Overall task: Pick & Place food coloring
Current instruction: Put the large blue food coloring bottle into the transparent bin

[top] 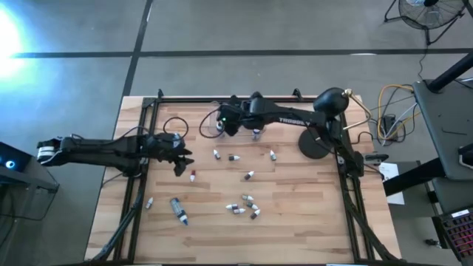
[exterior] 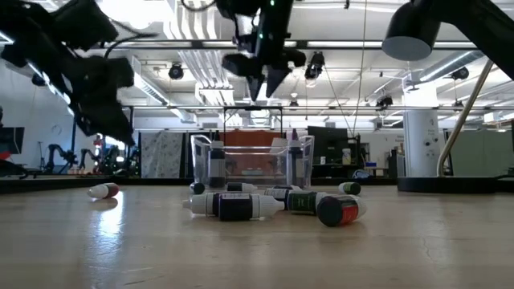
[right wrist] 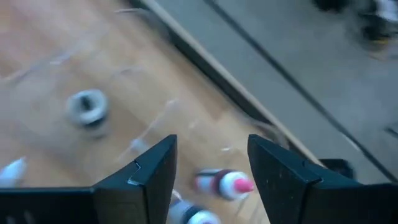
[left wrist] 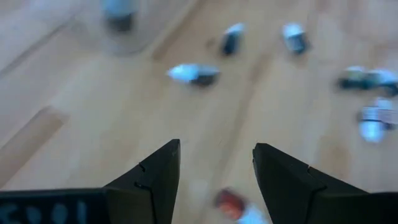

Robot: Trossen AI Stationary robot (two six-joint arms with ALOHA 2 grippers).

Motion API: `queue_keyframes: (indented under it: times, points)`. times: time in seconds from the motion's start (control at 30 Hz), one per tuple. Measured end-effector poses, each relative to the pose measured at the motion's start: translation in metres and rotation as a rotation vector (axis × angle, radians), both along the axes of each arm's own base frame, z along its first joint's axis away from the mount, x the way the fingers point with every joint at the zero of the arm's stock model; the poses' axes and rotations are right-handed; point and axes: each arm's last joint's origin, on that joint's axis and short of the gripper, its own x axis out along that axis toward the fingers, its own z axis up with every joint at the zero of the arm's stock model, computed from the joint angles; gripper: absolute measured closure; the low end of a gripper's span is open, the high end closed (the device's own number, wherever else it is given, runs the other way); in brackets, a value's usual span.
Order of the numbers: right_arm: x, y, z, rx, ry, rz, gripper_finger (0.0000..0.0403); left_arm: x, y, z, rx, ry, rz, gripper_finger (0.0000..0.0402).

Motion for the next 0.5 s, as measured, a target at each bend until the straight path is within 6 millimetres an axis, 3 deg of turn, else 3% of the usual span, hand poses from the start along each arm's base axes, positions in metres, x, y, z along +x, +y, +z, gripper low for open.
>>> queue_keyframes:
  times: [0.07, 0.27, 0.5]
  points:
    - [0.001, 0.012, 0.004, 0.047, -0.017, 0.031, 0.0214, 0.003, -0.003, 0.01, 0.017, -0.024, -0.017, 0.0225]
    - [-0.002, 0.044, 0.002, 0.178, -0.055, -0.044, 0.0213, 0.008, -0.003, 0.027, -0.04, 0.098, 0.183, 0.0225]
    - [-0.004, 0.081, -0.014, 0.367, 0.058, 0.104, 0.022, 0.018, -0.017, 0.036, -0.198, 0.264, 0.306, 0.0234]
